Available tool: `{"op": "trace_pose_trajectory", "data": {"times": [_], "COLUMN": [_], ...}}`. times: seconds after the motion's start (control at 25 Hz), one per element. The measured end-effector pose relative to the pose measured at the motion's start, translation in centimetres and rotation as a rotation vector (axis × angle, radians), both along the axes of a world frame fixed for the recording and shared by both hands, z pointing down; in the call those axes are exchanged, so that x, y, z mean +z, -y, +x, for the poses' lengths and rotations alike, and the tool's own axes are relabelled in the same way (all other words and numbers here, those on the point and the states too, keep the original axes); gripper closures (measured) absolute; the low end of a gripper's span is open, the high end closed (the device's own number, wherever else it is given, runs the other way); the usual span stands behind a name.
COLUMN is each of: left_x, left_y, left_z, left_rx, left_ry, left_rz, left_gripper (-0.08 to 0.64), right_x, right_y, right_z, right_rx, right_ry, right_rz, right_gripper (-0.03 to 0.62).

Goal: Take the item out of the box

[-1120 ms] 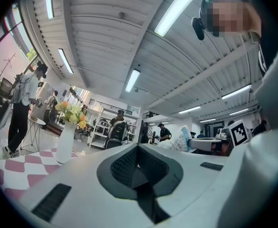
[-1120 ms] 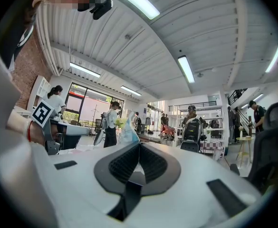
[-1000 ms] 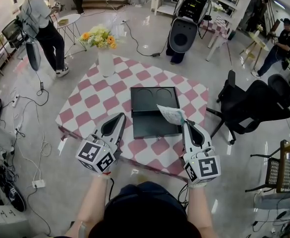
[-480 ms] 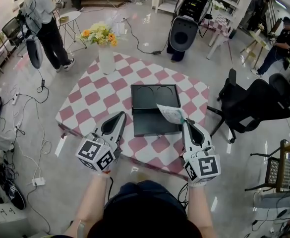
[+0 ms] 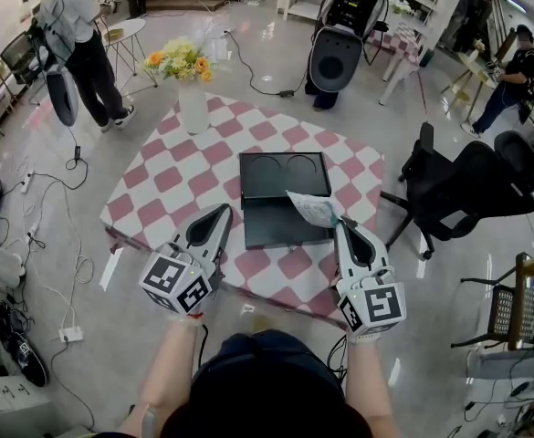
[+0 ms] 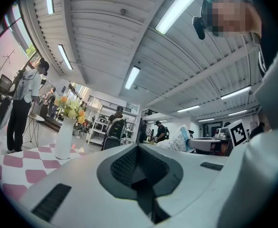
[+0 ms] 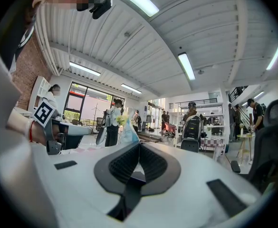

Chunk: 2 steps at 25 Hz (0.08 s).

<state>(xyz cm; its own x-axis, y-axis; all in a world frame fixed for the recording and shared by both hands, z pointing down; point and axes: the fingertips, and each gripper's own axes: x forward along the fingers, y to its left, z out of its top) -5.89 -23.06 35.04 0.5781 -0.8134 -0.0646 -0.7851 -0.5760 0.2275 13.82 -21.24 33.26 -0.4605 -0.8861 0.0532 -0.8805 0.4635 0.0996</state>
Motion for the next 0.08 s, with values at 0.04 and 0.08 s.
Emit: {"op": "trace_pose_trajectory", "data": {"times": [0.04,0.08], "left_x": [0.09,0.19], "left_y": [0.0,0.0], "left_z": [0.04,0.08], "left_rx": [0.001,0.002], "left_ry": [0.0,0.0], "left_rz": [0.0,-0.001], "left_gripper": [0.552,0.552], "right_x": [0.1,0.19], "right_y": [-0.03,-0.05], "right_z": [0.02,0.05], "right_rx": [-0.001,-0.002], "right_ry": [0.0,0.0], "right_rz": [-0.001,-0.001], "right_gripper": [0.586,0.586]}}
